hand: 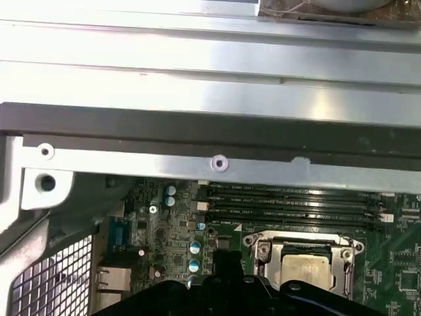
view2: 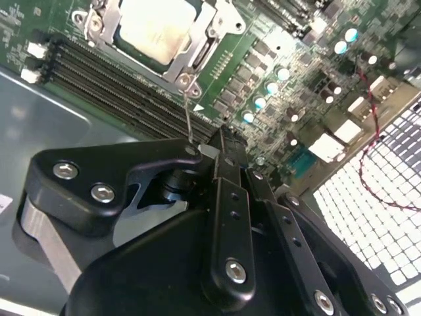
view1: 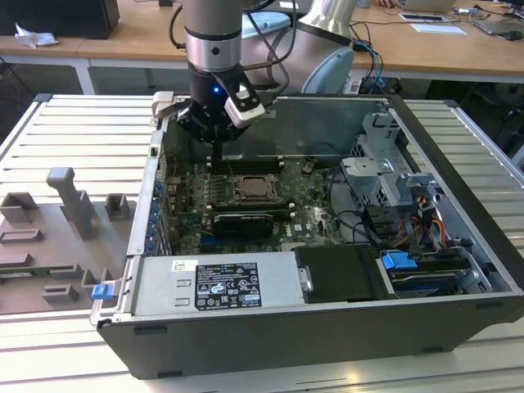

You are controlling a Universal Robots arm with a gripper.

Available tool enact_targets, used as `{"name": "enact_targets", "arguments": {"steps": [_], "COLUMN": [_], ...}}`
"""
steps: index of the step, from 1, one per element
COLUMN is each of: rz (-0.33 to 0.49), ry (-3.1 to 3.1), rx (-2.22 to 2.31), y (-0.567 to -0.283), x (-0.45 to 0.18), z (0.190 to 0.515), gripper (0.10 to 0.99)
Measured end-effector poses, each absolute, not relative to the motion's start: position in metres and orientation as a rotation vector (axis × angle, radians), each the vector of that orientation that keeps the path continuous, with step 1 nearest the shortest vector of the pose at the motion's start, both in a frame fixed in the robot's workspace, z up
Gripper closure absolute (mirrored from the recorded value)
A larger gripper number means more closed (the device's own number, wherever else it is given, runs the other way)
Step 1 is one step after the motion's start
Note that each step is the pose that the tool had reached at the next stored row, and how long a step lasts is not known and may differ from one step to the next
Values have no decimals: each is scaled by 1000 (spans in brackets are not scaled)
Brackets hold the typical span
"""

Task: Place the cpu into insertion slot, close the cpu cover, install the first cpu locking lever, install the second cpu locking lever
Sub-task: 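Install the first cpu locking lever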

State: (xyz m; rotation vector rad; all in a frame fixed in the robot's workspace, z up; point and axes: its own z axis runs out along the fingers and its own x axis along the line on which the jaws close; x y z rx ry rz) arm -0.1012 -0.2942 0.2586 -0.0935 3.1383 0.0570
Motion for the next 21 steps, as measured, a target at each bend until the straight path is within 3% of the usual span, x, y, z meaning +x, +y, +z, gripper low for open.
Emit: {"name": "enact_targets", "arguments": {"steps": [21], "rz": [56], "ry": [3138], "rx": [-93], "y": [-292], "x": [-82], "z": [256], "gripper": [980]}}
